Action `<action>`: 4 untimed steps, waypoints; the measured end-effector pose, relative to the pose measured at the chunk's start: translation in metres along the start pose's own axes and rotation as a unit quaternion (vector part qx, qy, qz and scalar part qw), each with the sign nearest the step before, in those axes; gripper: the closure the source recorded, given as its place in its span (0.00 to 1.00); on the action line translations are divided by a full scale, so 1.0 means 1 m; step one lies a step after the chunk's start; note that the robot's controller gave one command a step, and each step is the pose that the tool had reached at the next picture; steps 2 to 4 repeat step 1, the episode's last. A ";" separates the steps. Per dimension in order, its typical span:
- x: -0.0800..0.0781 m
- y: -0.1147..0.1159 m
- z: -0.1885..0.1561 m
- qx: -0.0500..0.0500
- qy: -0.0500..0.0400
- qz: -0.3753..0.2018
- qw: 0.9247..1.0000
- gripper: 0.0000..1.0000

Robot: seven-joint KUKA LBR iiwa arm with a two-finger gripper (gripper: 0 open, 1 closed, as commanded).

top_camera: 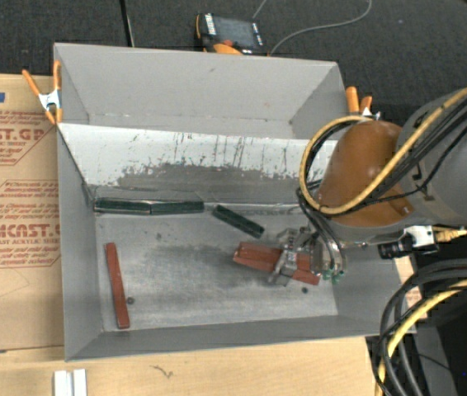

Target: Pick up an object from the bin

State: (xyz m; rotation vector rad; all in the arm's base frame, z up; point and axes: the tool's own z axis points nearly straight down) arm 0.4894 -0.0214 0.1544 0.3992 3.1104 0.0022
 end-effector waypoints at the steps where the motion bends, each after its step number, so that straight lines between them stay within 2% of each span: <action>1: -0.013 0.017 -0.066 0.000 -0.001 0.007 1.000 1.00; 4: -0.013 0.017 -0.066 0.000 -0.001 0.007 1.000 1.00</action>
Offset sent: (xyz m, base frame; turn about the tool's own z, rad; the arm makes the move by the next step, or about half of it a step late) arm 0.0143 0.0117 0.0628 0.0158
